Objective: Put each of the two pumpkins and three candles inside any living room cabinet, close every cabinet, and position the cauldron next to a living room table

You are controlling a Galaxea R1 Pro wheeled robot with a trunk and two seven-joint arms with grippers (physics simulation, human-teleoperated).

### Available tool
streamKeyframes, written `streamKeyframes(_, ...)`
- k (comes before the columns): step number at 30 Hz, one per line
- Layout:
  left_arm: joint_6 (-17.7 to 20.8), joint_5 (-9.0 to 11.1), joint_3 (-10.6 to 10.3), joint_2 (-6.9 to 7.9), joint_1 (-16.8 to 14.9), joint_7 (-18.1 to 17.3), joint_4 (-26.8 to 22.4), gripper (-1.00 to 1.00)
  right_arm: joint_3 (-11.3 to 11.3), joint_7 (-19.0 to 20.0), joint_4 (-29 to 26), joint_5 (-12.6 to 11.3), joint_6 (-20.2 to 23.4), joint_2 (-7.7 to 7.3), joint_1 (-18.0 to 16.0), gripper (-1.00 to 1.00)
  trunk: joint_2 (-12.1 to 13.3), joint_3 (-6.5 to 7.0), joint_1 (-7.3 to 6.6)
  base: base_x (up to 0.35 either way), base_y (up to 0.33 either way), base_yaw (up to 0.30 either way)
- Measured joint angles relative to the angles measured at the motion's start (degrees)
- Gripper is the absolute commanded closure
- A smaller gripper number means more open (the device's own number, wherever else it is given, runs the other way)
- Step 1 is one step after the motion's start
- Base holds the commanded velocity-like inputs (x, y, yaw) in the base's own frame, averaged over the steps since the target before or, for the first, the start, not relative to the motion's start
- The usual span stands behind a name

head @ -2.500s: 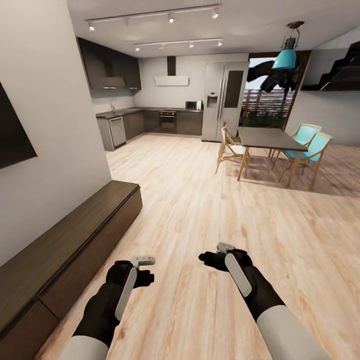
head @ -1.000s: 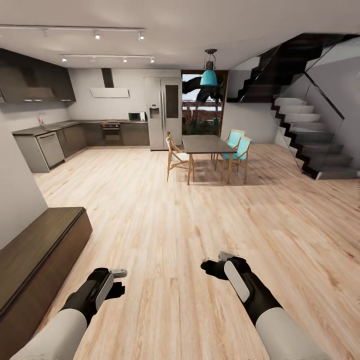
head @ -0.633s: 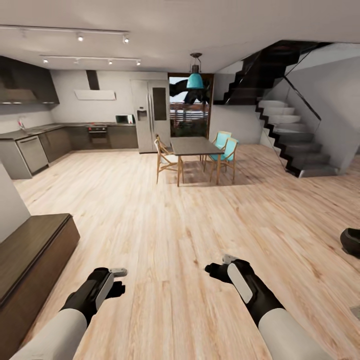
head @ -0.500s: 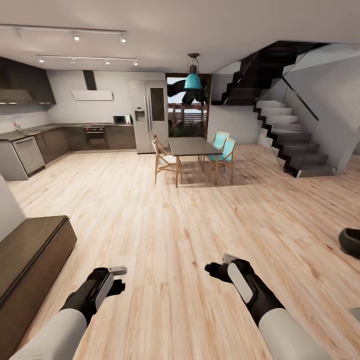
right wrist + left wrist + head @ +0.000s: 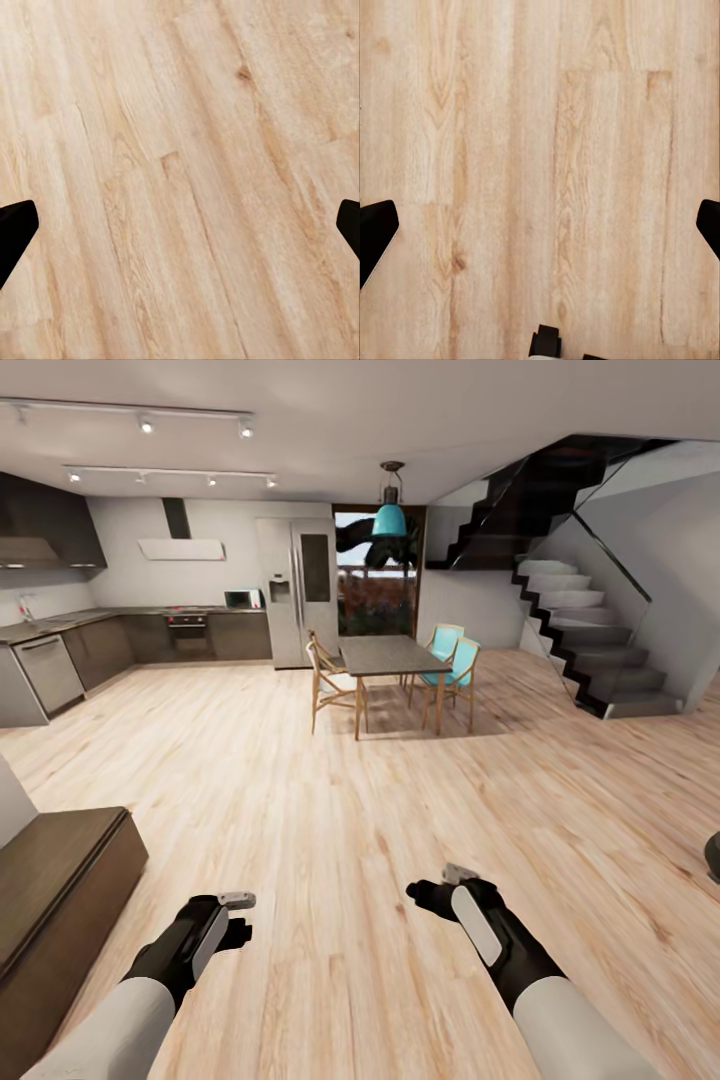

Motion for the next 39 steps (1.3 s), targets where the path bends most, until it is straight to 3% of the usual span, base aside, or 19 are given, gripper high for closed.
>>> streamKeyframes(14,-1.16,0.00,-0.01,-0.09,0.00,0.00,0.00,-1.00,-0.01,0.18,0.19,-0.05,0.16,0.06,0.00,-1.00,0.00,-1.21,0.00,0.300,0.156,-0.055)
streamKeyframes(24,-2.64,-0.08,-0.01,-0.09,0.00,0.00,0.18,-1.00,0.09,0.19,0.07,-0.01,-0.21,0.06,0.00,-1.00,0.00,-1.27,0.00,0.341,0.098,-0.007)
streamKeyframes(39,-2.66,-0.09,-0.01,-0.18,-0.01,-0.02,0.21,-1.00,0.09,0.19,0.01,-0.01,-0.25,0.13,0.01,-1.00,0.00,-1.27,0.00,0.307,0.214,-0.252)
